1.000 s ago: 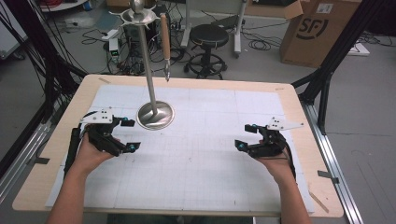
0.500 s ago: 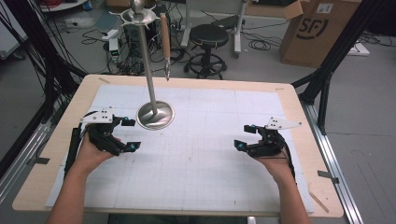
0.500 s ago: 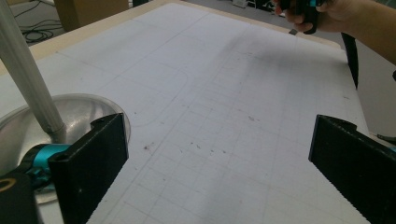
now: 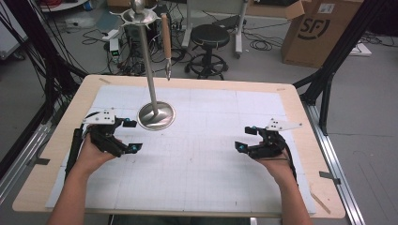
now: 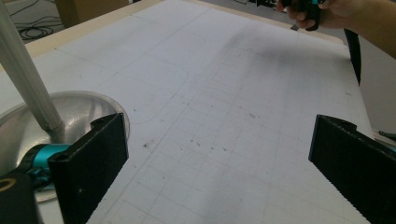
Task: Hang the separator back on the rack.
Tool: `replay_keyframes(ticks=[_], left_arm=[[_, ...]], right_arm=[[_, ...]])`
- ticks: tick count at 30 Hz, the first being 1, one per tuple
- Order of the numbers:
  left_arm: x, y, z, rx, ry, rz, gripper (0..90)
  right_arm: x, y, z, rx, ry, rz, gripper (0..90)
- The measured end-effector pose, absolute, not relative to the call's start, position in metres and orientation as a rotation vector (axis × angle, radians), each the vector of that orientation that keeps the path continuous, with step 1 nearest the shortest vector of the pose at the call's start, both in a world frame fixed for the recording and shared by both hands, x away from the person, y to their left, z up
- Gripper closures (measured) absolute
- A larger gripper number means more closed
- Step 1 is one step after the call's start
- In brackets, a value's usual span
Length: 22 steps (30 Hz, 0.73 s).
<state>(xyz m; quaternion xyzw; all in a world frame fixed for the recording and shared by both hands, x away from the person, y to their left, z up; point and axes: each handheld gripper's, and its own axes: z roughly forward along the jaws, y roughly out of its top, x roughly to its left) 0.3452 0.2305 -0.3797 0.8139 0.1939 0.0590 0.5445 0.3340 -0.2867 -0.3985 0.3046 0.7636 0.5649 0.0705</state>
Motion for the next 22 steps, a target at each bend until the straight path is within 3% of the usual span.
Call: replay_keyframes(ticks=[22], left_arm=[[0.3497, 0.2326, -0.3859, 1.949, 0.494, 0.135, 5.3]], right_arm=[[0.3372, -0.2897, -0.4059, 0.958, 2.304, 1.703, 11.6]])
